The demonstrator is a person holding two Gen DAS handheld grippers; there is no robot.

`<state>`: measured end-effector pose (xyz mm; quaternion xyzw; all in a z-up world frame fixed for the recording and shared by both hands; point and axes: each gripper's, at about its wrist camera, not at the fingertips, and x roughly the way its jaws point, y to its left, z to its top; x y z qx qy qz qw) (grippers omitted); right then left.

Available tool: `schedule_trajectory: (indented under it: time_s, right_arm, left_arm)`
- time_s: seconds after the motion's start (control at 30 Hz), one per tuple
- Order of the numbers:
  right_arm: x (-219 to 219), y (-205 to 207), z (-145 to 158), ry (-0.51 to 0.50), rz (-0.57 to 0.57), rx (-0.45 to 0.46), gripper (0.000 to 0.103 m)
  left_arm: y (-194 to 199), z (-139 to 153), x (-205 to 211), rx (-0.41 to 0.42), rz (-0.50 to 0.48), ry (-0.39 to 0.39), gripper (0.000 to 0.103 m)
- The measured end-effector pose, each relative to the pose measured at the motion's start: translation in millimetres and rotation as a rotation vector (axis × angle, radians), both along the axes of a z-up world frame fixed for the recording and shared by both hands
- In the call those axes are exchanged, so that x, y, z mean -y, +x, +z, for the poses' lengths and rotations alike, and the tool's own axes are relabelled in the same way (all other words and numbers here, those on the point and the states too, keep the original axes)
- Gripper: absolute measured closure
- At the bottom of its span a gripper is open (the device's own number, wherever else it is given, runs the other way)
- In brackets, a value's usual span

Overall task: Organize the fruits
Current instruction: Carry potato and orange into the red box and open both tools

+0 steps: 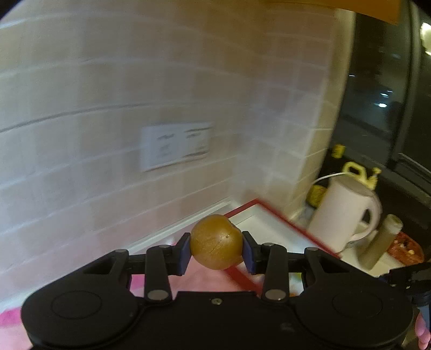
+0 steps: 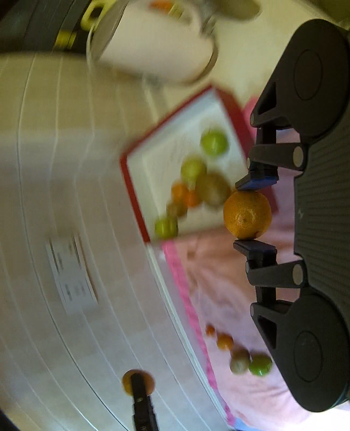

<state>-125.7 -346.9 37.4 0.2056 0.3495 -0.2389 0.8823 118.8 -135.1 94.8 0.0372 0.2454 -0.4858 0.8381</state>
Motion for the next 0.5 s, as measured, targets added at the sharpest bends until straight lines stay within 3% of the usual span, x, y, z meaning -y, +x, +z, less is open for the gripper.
schedule_trajectory:
  time_s: [0.2, 0.5]
  right_arm:
    - [48, 3, -14, 0.024, -0.047, 0.017, 0.062]
    - [128, 78, -72, 0.149, -0.111, 0.041, 0.062]
  left_arm:
    - [13, -23, 92, -0.108, -0.064, -0.003, 0.057]
    - [54, -105, 185, -0.348, -0.013, -0.002, 0.057]
